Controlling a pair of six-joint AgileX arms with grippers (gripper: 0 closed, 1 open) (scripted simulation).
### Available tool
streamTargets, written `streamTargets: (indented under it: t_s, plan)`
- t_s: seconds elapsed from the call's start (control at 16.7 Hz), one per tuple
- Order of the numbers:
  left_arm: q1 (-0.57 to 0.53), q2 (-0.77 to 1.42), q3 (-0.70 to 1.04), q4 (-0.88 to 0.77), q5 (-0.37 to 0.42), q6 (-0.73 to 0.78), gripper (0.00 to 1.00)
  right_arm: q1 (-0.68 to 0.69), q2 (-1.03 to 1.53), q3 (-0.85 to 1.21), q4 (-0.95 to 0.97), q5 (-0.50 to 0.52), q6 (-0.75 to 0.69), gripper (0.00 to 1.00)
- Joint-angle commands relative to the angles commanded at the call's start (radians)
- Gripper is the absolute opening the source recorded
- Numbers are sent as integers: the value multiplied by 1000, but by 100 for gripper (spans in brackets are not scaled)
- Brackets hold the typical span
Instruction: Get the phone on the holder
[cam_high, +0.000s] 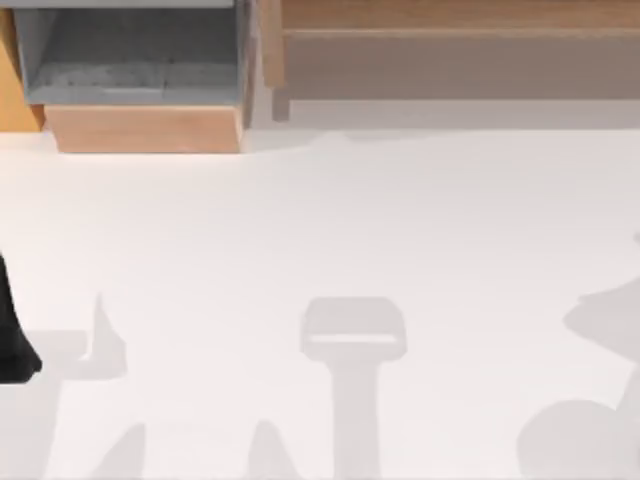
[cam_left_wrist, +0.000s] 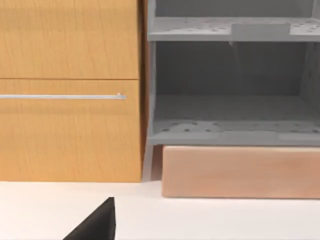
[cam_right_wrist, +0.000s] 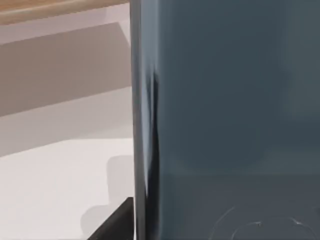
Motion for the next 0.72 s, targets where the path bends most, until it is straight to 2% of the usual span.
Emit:
streamTargets:
  t_s: [0.36, 0.72]
  plan:
    - [0, 0, 0, 0, 0, 0, 100, 0, 0, 0, 0, 0, 0, 98]
    - [0, 0, 0, 0, 0, 0, 100, 0, 0, 0, 0, 0, 0, 100]
